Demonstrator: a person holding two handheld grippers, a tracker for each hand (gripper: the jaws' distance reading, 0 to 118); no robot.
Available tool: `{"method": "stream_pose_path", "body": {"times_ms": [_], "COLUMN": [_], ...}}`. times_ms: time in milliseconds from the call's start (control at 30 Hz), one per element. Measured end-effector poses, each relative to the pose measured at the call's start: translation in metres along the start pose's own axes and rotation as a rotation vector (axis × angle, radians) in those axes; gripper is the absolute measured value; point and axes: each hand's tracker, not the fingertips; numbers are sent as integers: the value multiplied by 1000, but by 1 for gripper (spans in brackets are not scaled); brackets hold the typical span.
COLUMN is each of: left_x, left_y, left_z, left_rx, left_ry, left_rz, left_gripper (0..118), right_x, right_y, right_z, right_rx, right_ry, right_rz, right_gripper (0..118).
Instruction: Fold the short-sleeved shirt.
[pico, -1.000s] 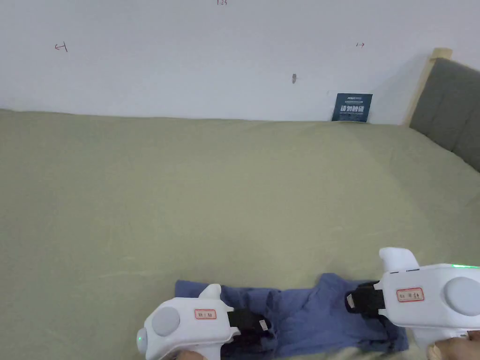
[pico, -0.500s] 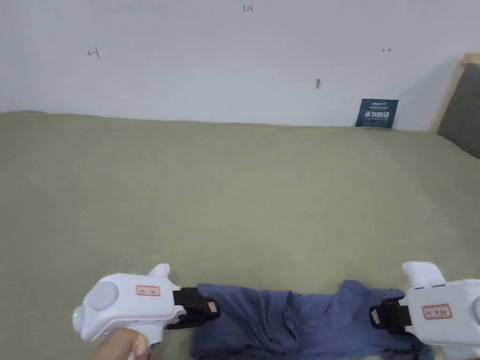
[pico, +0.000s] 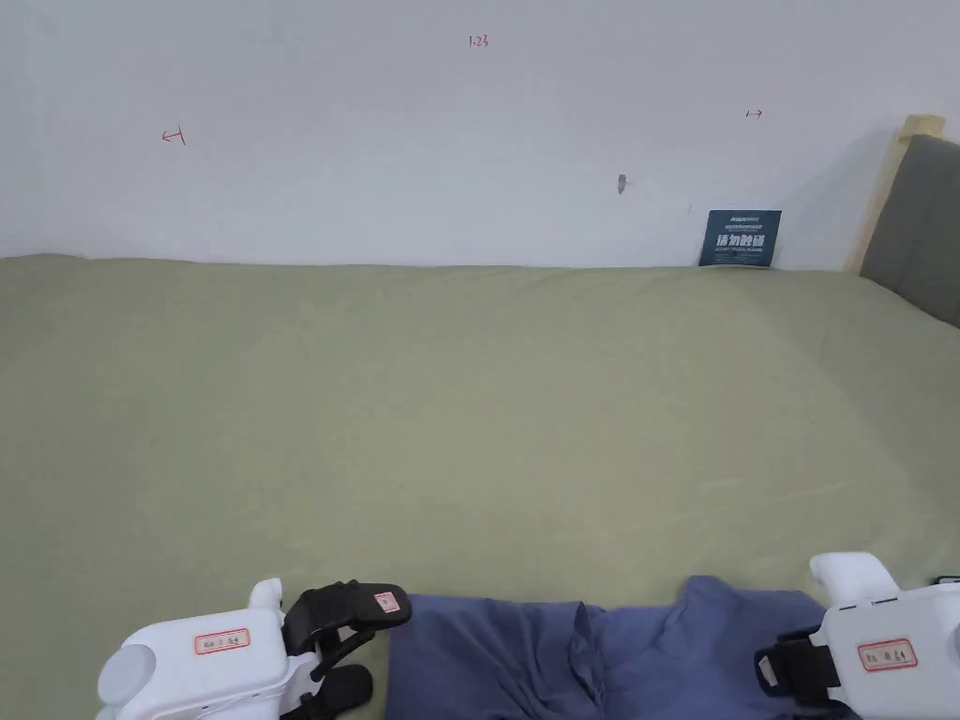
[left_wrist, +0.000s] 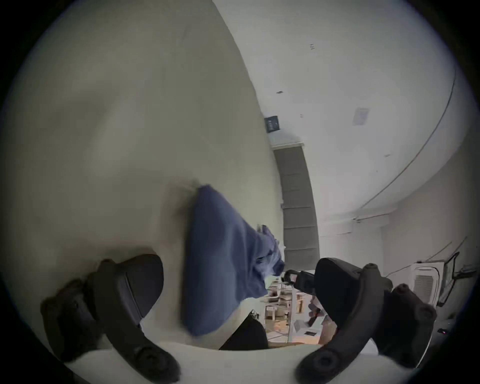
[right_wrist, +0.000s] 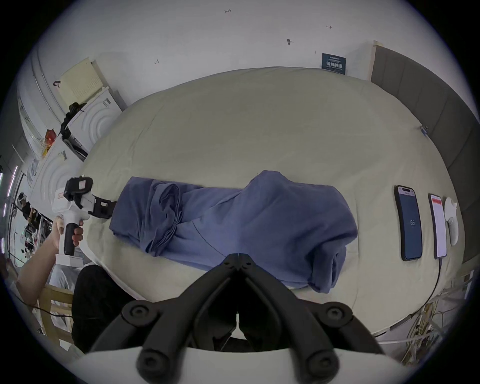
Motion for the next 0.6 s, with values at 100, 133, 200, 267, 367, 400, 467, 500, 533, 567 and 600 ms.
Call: {"method": "stream_pose_path", "body": {"times_ms": [100, 133, 200, 267, 367, 400, 467, 500, 533, 567, 600], "left_x": [10, 15, 22, 26, 10, 7, 11, 13, 16, 18, 23], "left_y": [0, -1, -4, -1, 5, 4, 5, 2, 5, 6, 9], "left_z": [-25, -31, -39, -39, -42, -37, -30, -30, -25, -20, -12], "left_rx": [-69, -87, -100, -93, -73, -68, -59, -52, -48, -44, -33], "left_ry": [43, 59, 122, 185, 384, 251, 265, 279, 272, 238, 229], "left_rz": [-74, -108, -106, -47, -43, -30, -37, -41, -30, -20, -29], "left_gripper": [118, 117, 112, 78, 12, 12, 12, 12, 11, 11, 11], "right_x": [2, 3, 6, 6, 5, 4, 3, 2, 1, -2, -3], "right_y": [0, -1, -1, -2, -3, -3, -4, -4, -3, -1, 0], "right_z": [2, 3, 3, 2, 0, 0, -1, -1, -2, -3, -2], "right_rx": [2, 5, 10, 8, 1, 1, 2, 1, -3, -8, -9], "right_ry": [-8, -9, -7, -11, -15, -12, -3, 0, -1, -9, -14], "right_rz": [2, -4, -14, -14, -10, -11, -18, -17, -13, -6, -2], "right_gripper": [0, 0, 0, 0, 0, 0, 0, 0, 0, 0, 0]}}
